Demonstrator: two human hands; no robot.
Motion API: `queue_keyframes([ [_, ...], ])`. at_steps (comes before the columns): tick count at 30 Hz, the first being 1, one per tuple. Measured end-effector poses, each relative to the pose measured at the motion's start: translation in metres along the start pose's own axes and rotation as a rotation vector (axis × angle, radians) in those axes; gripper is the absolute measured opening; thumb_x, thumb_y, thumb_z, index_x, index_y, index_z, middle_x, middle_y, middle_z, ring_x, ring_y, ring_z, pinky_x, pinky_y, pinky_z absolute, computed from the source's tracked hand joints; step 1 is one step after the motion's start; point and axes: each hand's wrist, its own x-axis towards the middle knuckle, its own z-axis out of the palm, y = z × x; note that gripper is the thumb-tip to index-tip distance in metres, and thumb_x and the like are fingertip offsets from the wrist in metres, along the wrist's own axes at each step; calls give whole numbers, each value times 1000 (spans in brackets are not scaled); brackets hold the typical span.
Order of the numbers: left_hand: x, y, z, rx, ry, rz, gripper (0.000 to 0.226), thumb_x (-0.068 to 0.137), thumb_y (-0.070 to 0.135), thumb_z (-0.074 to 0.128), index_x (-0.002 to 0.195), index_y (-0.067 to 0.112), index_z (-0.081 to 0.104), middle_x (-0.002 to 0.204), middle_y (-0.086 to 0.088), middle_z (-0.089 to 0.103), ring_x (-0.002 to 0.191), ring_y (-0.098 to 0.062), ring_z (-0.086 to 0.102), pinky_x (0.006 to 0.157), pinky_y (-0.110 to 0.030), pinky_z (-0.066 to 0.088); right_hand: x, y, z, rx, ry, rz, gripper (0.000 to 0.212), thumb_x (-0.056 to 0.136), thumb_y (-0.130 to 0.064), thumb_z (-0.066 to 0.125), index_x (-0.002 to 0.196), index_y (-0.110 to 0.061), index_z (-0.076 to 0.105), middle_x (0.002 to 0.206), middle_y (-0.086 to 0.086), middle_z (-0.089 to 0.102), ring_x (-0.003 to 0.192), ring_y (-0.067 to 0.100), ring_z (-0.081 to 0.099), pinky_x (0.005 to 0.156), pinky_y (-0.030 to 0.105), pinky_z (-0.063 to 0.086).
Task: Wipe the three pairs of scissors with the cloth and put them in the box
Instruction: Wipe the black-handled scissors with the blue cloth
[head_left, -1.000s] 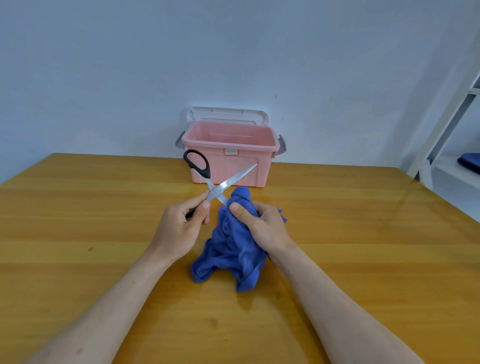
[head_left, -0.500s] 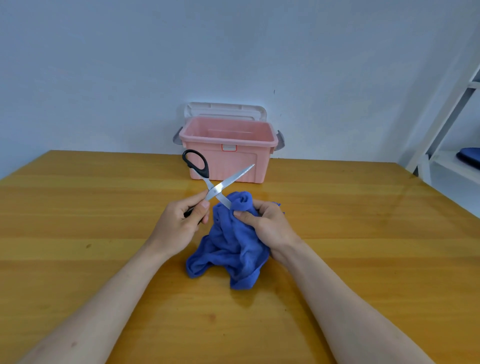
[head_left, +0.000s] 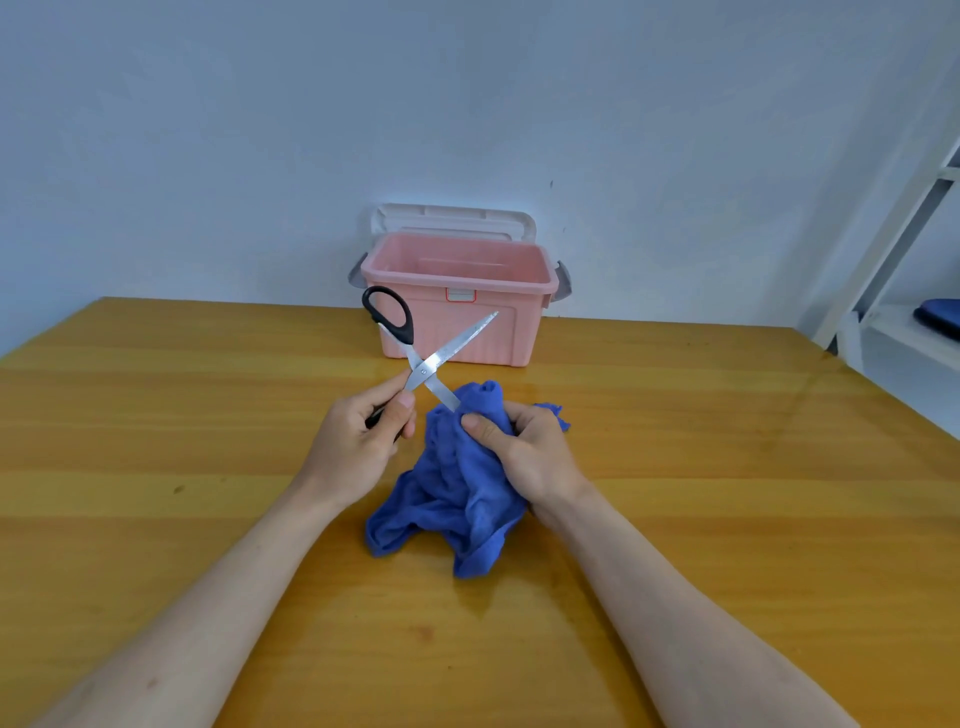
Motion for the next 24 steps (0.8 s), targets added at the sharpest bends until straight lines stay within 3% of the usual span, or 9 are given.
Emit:
queue_keyframes([
  [3,-1,2,1,-3,-24,27,32,103,14,44,106,38,64,64,6,47,47,-9,31,45,-18,30,0,-1,-2,89,-46,11,11,94,-5,62,87,-8,70,73,-3,71,72,10,69,66,22,53],
  [9,-1,5,1,17,23,64,28,101,19,47,111,40,62,64,9,51,52,-12,35,50,-17,34,4,-5,-7,-47,7,-20,8,90,-11,69,83,-9,70,74,2,71,71,11,69,65,24,56],
  [13,-2,3,-2,27,40,67,26,102,18,46,105,32,67,63,9,49,51,-12,34,48,-21,33,4,-7,-7,-159,18,-17,38,89,-28,72,89,9,64,76,23,65,69,20,63,65,38,55],
  [16,-1,3,-1,11,65,33,25,102,15,45,102,30,66,62,9,48,50,-10,33,47,-22,32,1,-8,-6,-223,5,-40,44,90,-33,70,69,2,56,61,8,53,57,16,52,53,28,43],
  [18,0,3,2,-9,66,14,26,102,15,44,113,26,65,63,7,48,50,-9,32,46,-21,31,0,-7,-7,-208,-6,-38,40,91,-30,69,62,-8,54,55,-2,52,52,11,50,51,22,42],
  [21,3,0,3,-59,100,-49,34,103,16,44,134,15,56,64,4,46,50,-7,31,45,-18,31,-1,-4,-5,-99,-42,-30,24,94,-16,65,71,-13,63,58,-10,61,57,4,60,56,18,48],
  [24,3,-1,1,-66,94,-63,36,103,17,43,136,13,55,67,0,45,50,-8,30,44,-18,30,-1,-2,-3,-42,-44,-28,16,94,-9,64,79,-13,67,64,-9,66,63,5,64,60,18,50],
])
